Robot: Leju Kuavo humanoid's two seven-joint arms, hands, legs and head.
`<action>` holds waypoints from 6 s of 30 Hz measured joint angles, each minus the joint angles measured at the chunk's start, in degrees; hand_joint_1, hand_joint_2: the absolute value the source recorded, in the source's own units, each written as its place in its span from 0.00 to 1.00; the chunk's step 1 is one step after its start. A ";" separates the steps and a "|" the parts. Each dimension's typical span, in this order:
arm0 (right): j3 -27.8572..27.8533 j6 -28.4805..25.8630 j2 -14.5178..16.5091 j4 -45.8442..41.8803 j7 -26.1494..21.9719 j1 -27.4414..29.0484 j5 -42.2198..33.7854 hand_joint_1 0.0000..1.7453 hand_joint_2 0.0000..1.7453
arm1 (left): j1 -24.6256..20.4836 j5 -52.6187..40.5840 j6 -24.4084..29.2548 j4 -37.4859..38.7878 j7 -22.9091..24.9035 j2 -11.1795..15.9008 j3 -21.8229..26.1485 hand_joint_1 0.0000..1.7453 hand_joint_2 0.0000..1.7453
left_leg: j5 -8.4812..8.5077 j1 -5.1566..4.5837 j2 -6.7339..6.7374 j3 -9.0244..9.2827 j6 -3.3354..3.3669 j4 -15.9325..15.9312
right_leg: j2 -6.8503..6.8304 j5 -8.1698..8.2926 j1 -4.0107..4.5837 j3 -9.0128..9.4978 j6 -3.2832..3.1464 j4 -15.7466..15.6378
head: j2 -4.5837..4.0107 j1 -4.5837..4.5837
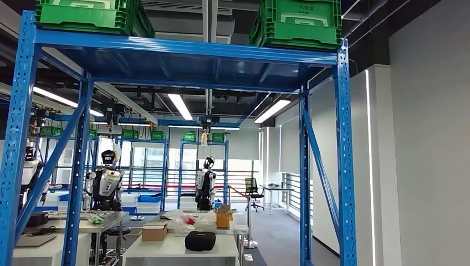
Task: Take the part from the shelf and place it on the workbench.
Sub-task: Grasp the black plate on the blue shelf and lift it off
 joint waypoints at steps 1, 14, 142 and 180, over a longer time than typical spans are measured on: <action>-0.73 -0.24 -0.60 0.03 0.05 0.37 -0.13 0.00 0.00 | 0.01 0.03 0.13 0.00 0.01 -0.03 0.03 0.00 0.00 | 0.09 0.03 -0.03 0.15 0.46 -0.13 | -0.03 -0.21 -0.07 -0.04 0.32 0.15 | -0.01 -0.10; -6.61 -1.99 -4.52 1.20 0.26 3.25 -0.92 0.00 0.00 | 0.08 0.31 0.52 0.00 0.07 -0.16 0.18 0.00 0.00 | -2.05 -1.43 0.03 2.43 1.24 -0.61 | 0.10 2.72 1.23 -3.83 -1.59 1.42 | -0.01 -0.52; -7.75 0.29 -4.54 3.05 -0.50 0.55 0.52 0.00 0.00 | 0.11 0.18 0.14 -0.07 -0.61 -0.43 1.22 0.00 0.00 | 0.94 -0.99 0.42 0.46 2.35 -1.13 | 0.11 -3.98 0.41 -4.57 0.24 8.89 | -0.01 -0.39; -7.86 -0.75 -4.54 2.67 -0.68 1.83 0.35 0.00 0.00 | 0.12 0.28 0.24 -0.15 -0.67 -0.43 1.28 0.00 0.00 | -0.77 -1.13 0.33 2.16 1.80 -1.25 | 0.10 3.78 0.58 -4.02 -0.45 1.94 | -0.01 -0.62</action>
